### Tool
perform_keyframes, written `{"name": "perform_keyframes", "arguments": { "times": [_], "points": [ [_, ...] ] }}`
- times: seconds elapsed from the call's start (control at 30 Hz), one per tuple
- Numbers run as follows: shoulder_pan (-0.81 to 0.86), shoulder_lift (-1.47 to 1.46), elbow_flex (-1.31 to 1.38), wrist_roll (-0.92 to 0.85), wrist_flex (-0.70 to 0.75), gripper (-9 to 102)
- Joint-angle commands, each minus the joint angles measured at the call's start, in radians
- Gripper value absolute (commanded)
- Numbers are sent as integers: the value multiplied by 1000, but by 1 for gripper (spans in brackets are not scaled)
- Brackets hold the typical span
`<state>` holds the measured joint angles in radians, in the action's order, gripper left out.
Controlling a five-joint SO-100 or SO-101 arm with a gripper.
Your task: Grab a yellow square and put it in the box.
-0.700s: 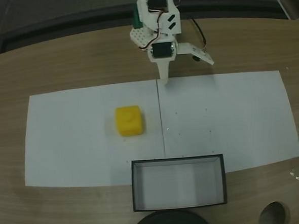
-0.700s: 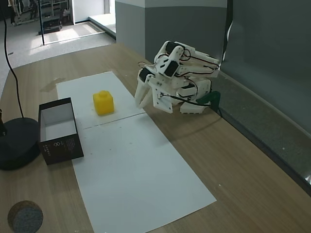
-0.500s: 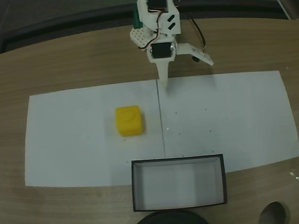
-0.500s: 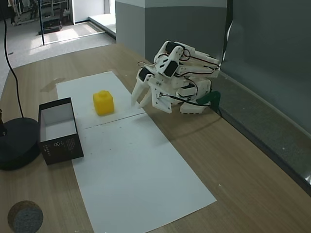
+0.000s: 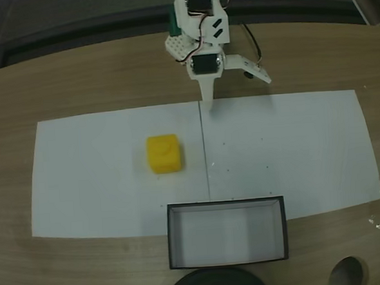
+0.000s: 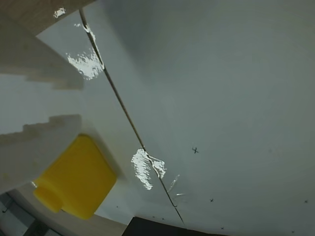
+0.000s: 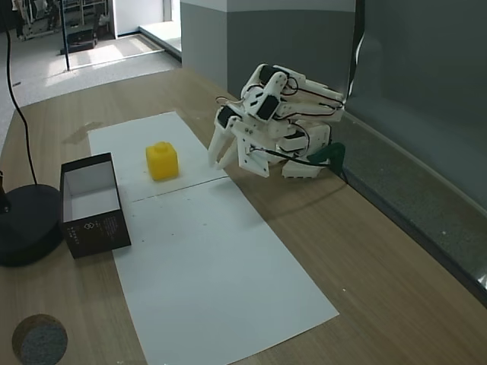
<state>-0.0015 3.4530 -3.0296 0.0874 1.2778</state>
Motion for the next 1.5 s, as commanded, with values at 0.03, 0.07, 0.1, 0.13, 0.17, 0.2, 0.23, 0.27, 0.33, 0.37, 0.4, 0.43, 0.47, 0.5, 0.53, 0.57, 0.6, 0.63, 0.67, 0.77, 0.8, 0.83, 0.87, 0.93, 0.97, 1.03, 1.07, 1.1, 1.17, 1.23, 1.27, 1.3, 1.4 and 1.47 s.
{"name": "perform_keyframes", "arguments": {
  "times": [0.03, 0.07, 0.1, 0.13, 0.17, 0.2, 0.23, 0.27, 0.33, 0.37, 0.4, 0.43, 0.47, 0.5, 0.53, 0.57, 0.6, 0.63, 0.67, 0.77, 0.8, 0.83, 0.87, 0.93, 0.97, 1.03, 1.07, 1.1, 1.17, 1.23, 1.27, 1.3, 1.4, 1.47],
  "points": [
    [2, 23, 25, -2, -9, 3],
    [2, 23, 21, -2, -17, 3],
    [2, 25, 20, -2, -32, 4],
    [3, 25, 18, -2, -60, 6],
    [6, 25, 17, -2, -78, 9],
    [17, 25, 17, -2, -89, 14],
    [32, 25, 17, -2, -100, 20],
    [48, 25, 28, -2, -104, 27],
    [75, 25, 51, -2, -114, 39],
    [92, 25, 63, -2, -123, 43],
    [112, 23, 77, 3, -137, 46],
    [132, 23, 97, 6, -163, 46],
    [150, 21, 124, 6, -190, 46],
    [167, 21, 156, 6, -215, 45],
    [186, 20, 195, 2, -229, 43],
    [201, 18, 238, -2, -235, 41],
    [212, 15, 281, -3, -232, 40],
    [224, 9, 319, -6, -230, 39],
    [239, -9, 353, -21, -229, 38],
    [273, -129, 428, -118, -216, 38],
    [278, -190, 451, -143, -210, 38],
    [284, -259, 476, -161, -204, 38],
    [285, -334, 503, -175, -192, 38],
    [285, -492, 574, -199, -149, 39],
    [285, -574, 617, -207, -124, 39],
    [285, -739, 716, -221, -72, 39],
    [287, -821, 770, -222, -43, 39],
    [287, -900, 824, -224, -12, 39],
    [287, -1051, 928, -232, 52, 39],
    [287, -1189, 1020, -233, 103, 39],
    [287, -1253, 1062, -233, 121, 39],
    [287, -1313, 1097, -233, 137, 39],
    [295, -1459, 1167, -233, 150, 39],
    [318, -1539, 1197, -233, 144, 39]
  ]
}}
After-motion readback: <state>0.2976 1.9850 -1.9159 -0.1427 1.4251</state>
